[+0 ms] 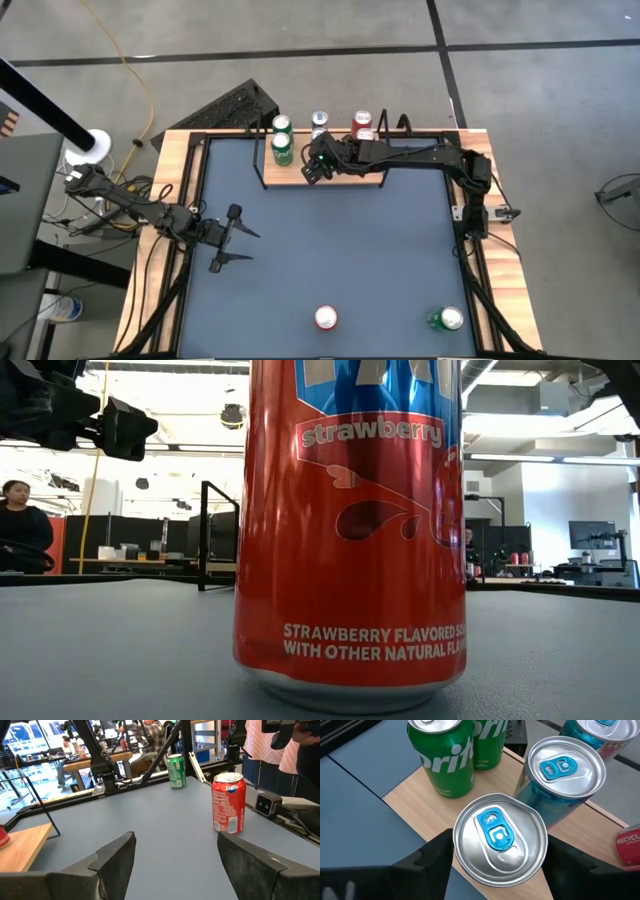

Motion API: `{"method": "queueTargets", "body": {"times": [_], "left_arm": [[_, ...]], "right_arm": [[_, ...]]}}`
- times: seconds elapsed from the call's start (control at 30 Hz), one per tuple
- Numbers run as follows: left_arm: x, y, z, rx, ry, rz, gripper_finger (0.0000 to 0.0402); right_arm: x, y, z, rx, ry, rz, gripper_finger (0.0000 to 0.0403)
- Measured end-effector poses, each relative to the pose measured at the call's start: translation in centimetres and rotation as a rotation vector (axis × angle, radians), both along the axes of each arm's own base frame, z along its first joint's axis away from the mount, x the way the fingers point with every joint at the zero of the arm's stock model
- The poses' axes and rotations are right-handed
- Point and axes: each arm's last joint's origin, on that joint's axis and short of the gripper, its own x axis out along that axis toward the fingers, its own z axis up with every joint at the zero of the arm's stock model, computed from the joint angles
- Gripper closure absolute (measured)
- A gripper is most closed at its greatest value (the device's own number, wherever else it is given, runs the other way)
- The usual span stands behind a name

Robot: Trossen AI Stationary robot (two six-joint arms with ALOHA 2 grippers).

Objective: Place canned beverage on shelf
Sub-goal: Put the blue soda can on the shelf aligned with the other blue soda cans

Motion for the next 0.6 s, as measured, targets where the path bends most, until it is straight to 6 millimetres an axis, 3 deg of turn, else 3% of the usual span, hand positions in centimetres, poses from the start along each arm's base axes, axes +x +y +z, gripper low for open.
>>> {"method": "queueTargets", "body": {"times": [0.33, 0.6], "left_arm": [[0.0, 0.0, 0.0, 0.0, 0.0, 0.0, 0.0132], [0.0, 0.0, 0.0, 0.0, 0.0, 0.0, 0.0132]], "right_arm": [[-0.12, 0.02, -0.03, 0.001, 0.014, 0.0, 0.0208], [-0.34, 0.11, -0.02, 0.007, 0.041, 0.02, 0.0204]]}}
